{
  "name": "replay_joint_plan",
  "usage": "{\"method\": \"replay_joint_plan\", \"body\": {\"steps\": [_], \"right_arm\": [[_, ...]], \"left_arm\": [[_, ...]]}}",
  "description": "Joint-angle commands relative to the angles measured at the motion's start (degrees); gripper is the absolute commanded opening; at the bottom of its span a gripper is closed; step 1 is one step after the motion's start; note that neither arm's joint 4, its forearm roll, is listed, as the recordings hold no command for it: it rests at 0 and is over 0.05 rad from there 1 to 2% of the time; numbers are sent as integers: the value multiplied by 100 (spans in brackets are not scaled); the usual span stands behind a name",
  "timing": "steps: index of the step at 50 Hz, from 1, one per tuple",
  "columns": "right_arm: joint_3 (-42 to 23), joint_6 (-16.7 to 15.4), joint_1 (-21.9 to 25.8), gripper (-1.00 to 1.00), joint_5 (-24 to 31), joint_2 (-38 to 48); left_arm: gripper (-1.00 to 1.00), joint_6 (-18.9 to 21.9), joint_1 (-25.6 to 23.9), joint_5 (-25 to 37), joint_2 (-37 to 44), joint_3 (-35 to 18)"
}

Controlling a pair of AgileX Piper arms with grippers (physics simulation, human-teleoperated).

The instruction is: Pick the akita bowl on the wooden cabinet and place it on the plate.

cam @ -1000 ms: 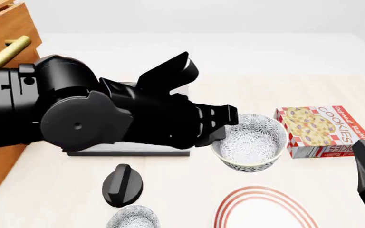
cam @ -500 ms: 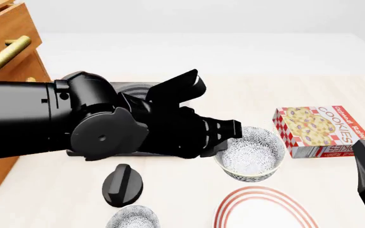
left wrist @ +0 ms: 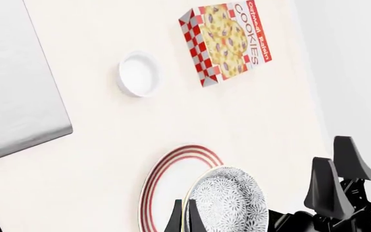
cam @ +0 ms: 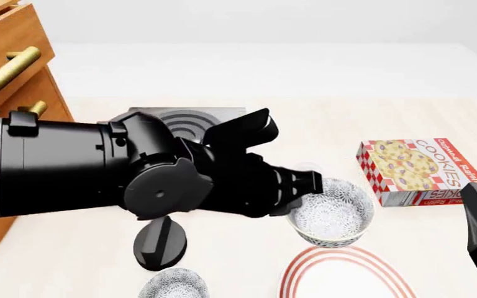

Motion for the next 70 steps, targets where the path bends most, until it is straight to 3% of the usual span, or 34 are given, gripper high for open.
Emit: {"method": "replay_joint_plan", "body": {"steps": [1,70], "right_arm": [[0,1,0,100,0,0],[0,0,1,100,0,0]], "left_arm": [[-100,-16,-38,-122,126,-21],[-100,-225,-224,-598,679,70]]}}
